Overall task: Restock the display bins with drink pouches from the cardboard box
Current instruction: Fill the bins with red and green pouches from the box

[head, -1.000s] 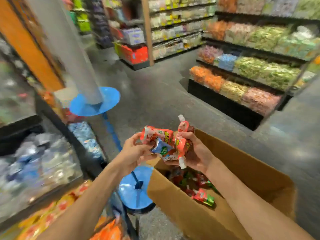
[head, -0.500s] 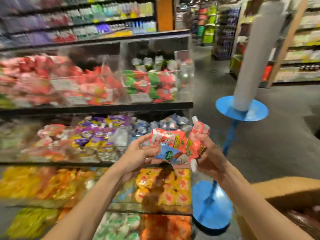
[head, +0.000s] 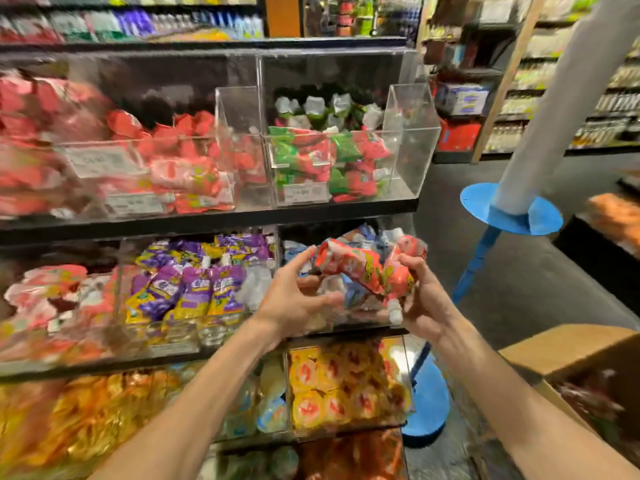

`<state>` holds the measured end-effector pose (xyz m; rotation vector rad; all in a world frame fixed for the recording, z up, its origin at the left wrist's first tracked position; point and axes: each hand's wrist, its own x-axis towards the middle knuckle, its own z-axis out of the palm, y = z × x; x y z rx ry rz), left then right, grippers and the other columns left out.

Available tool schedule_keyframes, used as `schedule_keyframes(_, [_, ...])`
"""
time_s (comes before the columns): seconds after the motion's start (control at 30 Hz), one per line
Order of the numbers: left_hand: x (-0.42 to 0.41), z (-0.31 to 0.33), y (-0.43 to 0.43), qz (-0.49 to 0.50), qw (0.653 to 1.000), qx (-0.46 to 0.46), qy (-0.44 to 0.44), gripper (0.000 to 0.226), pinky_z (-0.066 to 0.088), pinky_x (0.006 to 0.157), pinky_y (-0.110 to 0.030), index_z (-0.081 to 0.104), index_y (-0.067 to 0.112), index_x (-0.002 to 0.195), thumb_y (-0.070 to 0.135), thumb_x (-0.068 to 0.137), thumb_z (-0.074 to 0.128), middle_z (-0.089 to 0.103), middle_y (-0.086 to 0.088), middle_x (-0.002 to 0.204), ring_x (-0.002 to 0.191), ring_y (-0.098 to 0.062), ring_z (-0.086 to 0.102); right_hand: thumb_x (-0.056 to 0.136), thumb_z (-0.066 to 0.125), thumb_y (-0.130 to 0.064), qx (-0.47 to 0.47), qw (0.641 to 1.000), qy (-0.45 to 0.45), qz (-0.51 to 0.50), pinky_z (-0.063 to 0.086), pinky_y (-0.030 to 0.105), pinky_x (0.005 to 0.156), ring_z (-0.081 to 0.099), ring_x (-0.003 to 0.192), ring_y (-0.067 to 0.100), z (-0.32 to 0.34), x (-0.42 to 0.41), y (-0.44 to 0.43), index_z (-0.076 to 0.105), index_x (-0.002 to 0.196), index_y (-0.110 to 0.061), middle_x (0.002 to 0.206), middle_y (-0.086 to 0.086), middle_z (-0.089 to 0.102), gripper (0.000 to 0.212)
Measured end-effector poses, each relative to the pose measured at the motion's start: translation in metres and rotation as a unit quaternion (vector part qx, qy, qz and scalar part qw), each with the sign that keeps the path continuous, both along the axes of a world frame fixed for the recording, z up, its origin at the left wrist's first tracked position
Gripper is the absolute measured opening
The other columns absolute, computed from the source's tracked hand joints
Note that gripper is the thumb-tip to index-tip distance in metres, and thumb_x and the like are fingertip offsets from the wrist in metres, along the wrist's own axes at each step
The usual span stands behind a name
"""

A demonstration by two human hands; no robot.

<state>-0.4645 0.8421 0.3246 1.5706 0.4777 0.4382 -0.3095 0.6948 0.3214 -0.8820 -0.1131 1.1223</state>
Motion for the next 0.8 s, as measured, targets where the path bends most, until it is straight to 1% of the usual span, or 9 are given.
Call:
schedule_keyframes(0.03, [0.003,0.001,0.004,0.005,1.0,0.018,-0.005,0.085,0.054,0.078,-0.024,0.047,0.021,0.14,0.006,0.067,0.088,0.075,0.005,0.082,0.077,-0.002,0.065,0.058,0.084,-0.031,0.005,1.0,-0.01,-0.007,0.047,0.057,0.102,0.071,0.093,0.03,0.0,0.009,0.0,0.073,0.11,-0.008,0.104,0.017,0.073,0.057])
schedule_keyframes(0.1, [0.007,0.001,0.017,0.029,0.997,0.065,-0.01,0.064,0.049,0.069,-0.01,0.057,0.016,0.129,0.001,0.072,0.083,0.069,0.017,0.068,0.066,0.01,0.058,0.052,0.089,-0.029,0.023,0.999,-0.032,-0.014,0.037,0.058,0.112,0.069,0.099,0.03,0.003,0.025,-0.008,0.078,0.101,-0.013,0.104,0.016,0.074,0.052])
schedule_keyframes(0.2, [0.012,-0.003,0.043,0.07,0.989,0.129,0.004,0.044,0.043,0.068,-0.006,0.072,0.021,0.11,0.021,0.067,0.085,0.066,0.023,0.073,0.069,0.012,0.058,0.059,0.088,-0.029,0.015,0.999,-0.017,-0.046,0.042,0.057,0.107,0.059,0.122,0.036,0.001,0.053,-0.024,0.062,0.131,-0.01,0.13,0.021,0.063,0.079])
schedule_keyframes(0.27, [0.02,-0.008,0.056,0.073,0.987,0.14,0.018,0.034,0.049,0.07,-0.011,0.073,0.027,0.101,0.023,0.069,0.085,0.071,0.018,0.075,0.072,0.006,0.063,0.076,0.072,-0.031,0.015,0.998,-0.012,-0.061,0.05,0.048,0.097,0.064,0.116,0.034,0.001,0.071,-0.033,0.051,0.138,-0.007,0.13,0.021,0.063,0.07])
schedule_keyframes(0.37, [0.045,-0.015,0.054,0.09,0.995,0.038,0.026,0.023,0.06,0.068,-0.027,0.07,0.011,0.103,0.005,0.082,0.076,0.074,0.001,0.079,0.075,-0.015,0.071,0.083,0.058,-0.03,0.018,0.997,-0.021,-0.066,0.053,0.04,0.087,0.072,0.096,0.028,0.002,0.097,-0.038,0.06,0.118,-0.01,0.111,0.018,0.072,0.04])
schedule_keyframes(0.47, [0.08,-0.03,0.045,0.146,0.987,-0.053,0.038,0.033,0.061,0.074,-0.043,0.063,-0.003,0.11,0.012,0.083,0.075,0.064,-0.011,0.075,0.073,-0.032,0.068,0.083,0.058,-0.028,0.011,0.998,-0.031,-0.045,0.053,0.04,0.086,0.073,0.091,0.026,0.004,0.12,-0.037,0.062,0.11,-0.011,0.104,0.015,0.074,0.032])
schedule_keyframes(0.63, [0.125,-0.055,0.028,0.187,0.959,-0.212,0.012,0.027,0.062,0.067,-0.032,0.054,0.0,0.113,0.009,0.092,0.067,0.065,-0.018,0.102,0.085,-0.024,0.072,0.071,0.079,-0.026,0.001,0.999,-0.038,0.0,0.058,0.039,0.08,0.07,0.101,0.031,0.001,0.141,-0.025,0.062,0.116,-0.01,0.117,0.019,0.069,0.051])
schedule_keyframes(0.73, [0.14,-0.068,0.019,0.188,0.962,-0.196,0.036,0.029,0.063,0.071,-0.039,0.051,0.006,0.121,0.01,0.096,0.063,0.058,-0.014,0.099,0.076,-0.018,0.069,0.079,0.068,-0.025,-0.016,0.999,-0.034,0.021,0.06,0.037,0.076,0.069,0.1,0.032,0.001,0.145,-0.016,0.062,0.114,-0.008,0.114,0.02,0.07,0.04])
schedule_keyframes(0.8, [0.146,-0.075,0.012,0.157,0.975,-0.094,0.125,0.026,0.062,0.072,-0.042,0.057,0.014,0.122,0.02,0.097,0.063,0.062,-0.011,0.099,0.075,-0.022,0.069,0.071,0.078,-0.026,-0.02,0.999,-0.037,0.03,0.059,0.038,0.078,0.071,0.097,0.033,0.0,0.146,-0.012,0.063,0.113,-0.007,0.113,0.021,0.071,0.048])
